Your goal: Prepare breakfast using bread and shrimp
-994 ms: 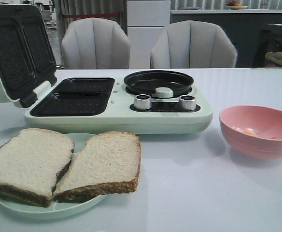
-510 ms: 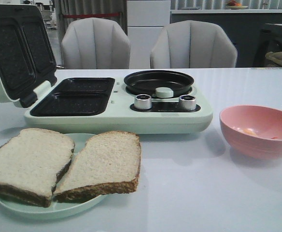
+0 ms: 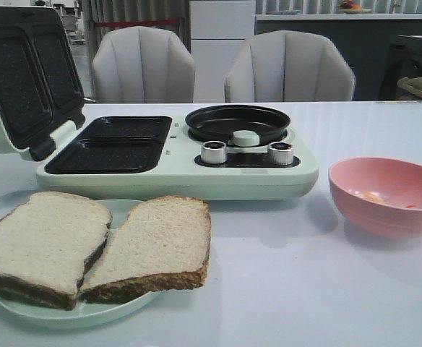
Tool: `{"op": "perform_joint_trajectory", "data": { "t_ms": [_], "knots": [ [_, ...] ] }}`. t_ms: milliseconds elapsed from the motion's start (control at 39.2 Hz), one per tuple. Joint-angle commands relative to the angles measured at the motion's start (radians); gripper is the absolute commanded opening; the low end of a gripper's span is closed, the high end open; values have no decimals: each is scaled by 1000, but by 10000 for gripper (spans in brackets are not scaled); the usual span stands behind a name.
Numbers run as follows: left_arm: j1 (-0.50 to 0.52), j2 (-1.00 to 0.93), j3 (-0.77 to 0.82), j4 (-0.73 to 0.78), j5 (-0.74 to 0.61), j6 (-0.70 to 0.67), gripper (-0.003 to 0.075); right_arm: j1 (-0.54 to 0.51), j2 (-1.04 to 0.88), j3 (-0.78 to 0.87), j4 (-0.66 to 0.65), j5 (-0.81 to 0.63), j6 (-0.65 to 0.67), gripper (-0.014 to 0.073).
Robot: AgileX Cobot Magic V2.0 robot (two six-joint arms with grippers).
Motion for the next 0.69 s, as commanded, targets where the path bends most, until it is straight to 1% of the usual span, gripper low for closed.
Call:
{"op": "perform_joint_trajectory", "data": {
  "t_ms": [0, 102, 204, 331, 510, 663],
  "knots": [
    [0, -14, 2, -23, -129, -11, 114, -7, -21, -16, -6, -76, -8, 174],
    [-2, 2, -47, -30, -80, -11, 114, -7, -21, -16, -6, -76, -8, 174],
    [-2, 42, -124, -30, 7, -11, 114, -7, -21, -16, -6, -76, -8, 174],
    [-2, 124, -214, -30, 88, -11, 114, -7, -21, -16, -6, -76, -8, 174],
    [-2, 251, -310, -37, 246, -11, 114, -7, -21, -16, -6, -76, -8, 174],
    [-2, 303, -318, -39, 252, -11, 114, -7, -21, -16, -6, -76, -8, 174]
  ]
}}
